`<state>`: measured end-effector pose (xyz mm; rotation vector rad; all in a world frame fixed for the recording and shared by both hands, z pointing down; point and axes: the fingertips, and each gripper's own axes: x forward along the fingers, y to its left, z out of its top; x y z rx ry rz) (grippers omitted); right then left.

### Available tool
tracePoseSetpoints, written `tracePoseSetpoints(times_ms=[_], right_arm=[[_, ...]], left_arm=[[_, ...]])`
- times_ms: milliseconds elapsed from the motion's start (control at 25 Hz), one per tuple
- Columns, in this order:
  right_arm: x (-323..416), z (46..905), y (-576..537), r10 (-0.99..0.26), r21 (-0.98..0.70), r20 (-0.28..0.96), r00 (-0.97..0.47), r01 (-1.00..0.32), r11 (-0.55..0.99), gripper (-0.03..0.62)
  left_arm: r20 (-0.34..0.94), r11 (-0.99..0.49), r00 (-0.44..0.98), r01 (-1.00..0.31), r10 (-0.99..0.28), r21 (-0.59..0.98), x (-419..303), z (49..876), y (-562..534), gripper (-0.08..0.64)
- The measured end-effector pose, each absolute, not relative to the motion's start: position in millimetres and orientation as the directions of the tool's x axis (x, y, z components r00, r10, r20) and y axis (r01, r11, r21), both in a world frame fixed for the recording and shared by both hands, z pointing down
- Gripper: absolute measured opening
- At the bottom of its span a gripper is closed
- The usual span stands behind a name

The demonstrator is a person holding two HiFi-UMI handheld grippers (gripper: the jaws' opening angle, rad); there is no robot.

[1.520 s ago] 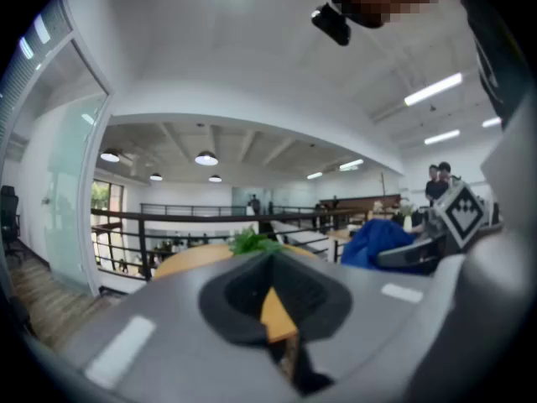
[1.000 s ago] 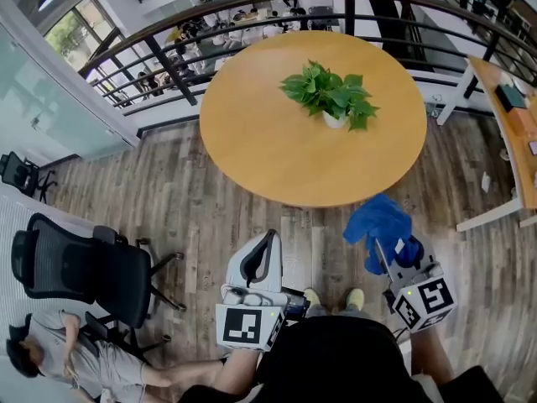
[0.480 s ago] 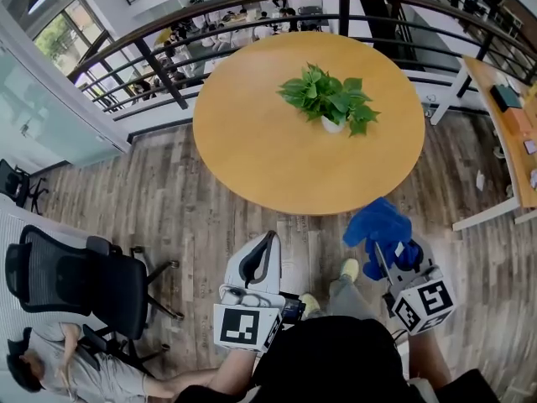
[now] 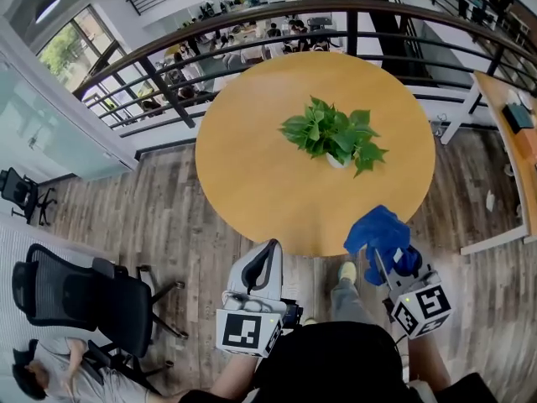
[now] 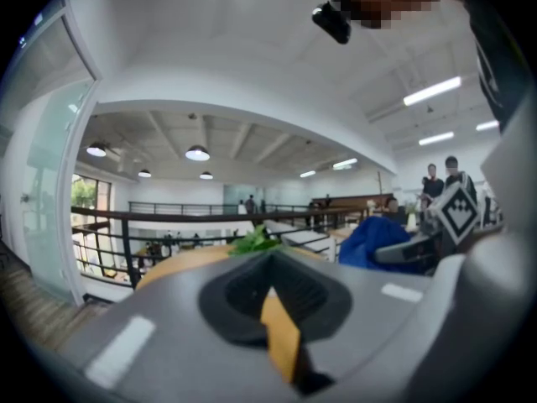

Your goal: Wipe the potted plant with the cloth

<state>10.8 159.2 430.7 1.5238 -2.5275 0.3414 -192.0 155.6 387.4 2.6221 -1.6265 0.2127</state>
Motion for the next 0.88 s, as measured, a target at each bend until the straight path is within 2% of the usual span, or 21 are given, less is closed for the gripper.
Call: tracePoseSetpoints(times_ms=[320,880], right_arm=[[40,408,76,-0.848,-0.079,0.232,-0.475,-0.879,0.471,0.161],[99,406,-15,-0.841,-0.065,0.222,-0.493,-0.869,0.491,0.161]], left_arm=[[0.124,-0.442,0.433,-0.896,-0.893,-0.055,-158,365,73,-0.002],[0.158,-0.407,0.391,-0.909,-0.907,-0.085,-112,372,-19,-0.002]])
